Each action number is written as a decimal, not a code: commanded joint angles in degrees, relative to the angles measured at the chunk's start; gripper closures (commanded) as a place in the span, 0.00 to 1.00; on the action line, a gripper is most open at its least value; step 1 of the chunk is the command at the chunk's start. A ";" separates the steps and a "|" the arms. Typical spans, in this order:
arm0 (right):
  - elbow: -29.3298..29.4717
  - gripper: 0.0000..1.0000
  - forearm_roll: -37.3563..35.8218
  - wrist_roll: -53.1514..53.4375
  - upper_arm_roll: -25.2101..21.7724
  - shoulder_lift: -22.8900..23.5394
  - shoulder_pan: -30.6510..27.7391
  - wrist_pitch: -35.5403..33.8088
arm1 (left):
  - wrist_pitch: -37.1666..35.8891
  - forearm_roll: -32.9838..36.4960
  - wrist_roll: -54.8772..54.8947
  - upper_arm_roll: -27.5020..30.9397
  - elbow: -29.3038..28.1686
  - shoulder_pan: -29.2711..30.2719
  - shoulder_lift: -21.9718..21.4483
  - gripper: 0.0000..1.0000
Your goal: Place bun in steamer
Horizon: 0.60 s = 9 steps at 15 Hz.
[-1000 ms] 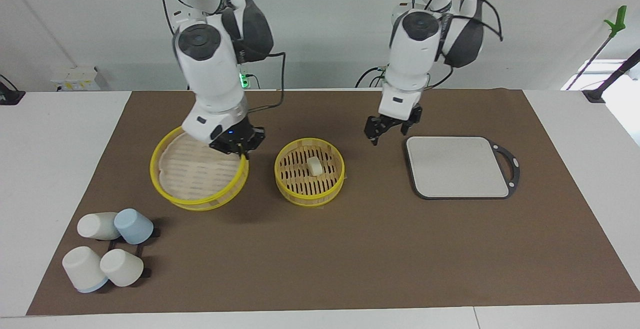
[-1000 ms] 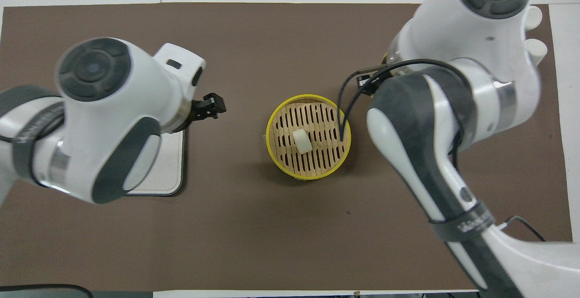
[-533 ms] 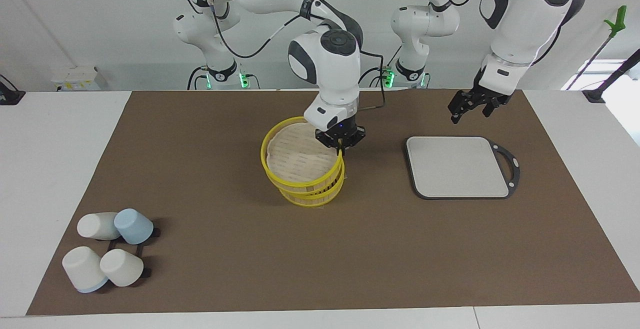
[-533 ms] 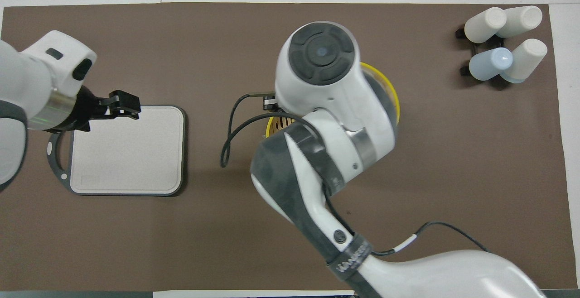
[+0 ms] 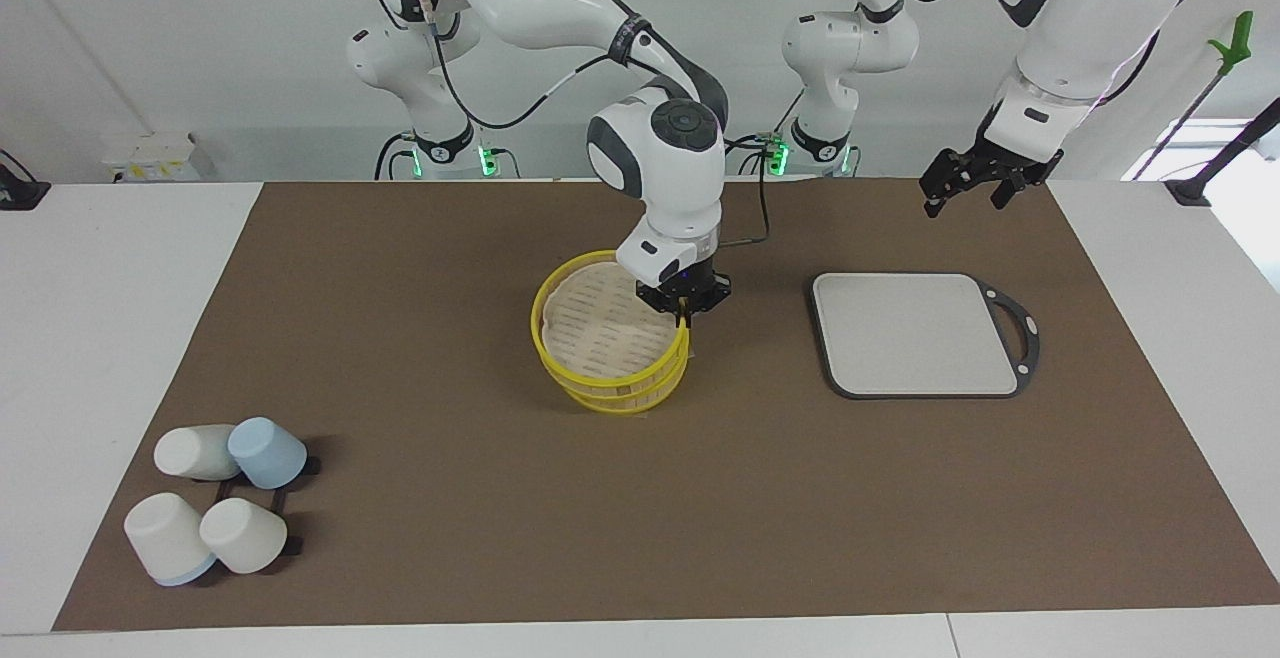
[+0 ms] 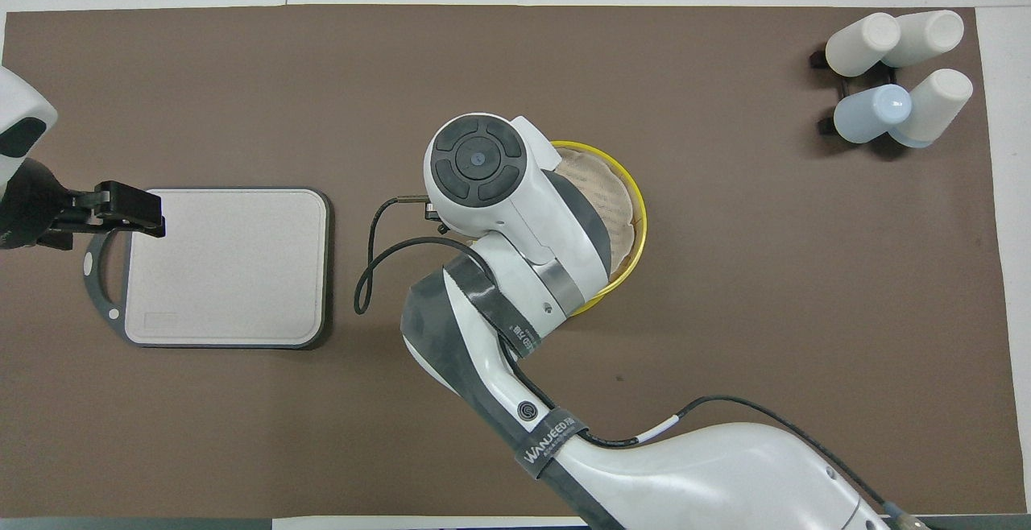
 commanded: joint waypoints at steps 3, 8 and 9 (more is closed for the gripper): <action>-7.08 1.00 0.05 1.66 -0.05 -4.04 1.09 4.48 | -6.10 -2.04 1.24 0.16 6.07 0.24 2.55 0.00; -8.22 1.00 -0.04 2.80 -0.05 -4.48 1.71 4.74 | -6.12 -1.96 2.03 0.25 7.23 0.24 3.61 0.00; -8.40 1.00 -0.04 3.41 -0.05 -4.40 2.67 5.09 | -5.42 -1.96 2.38 0.25 7.23 0.24 3.70 0.00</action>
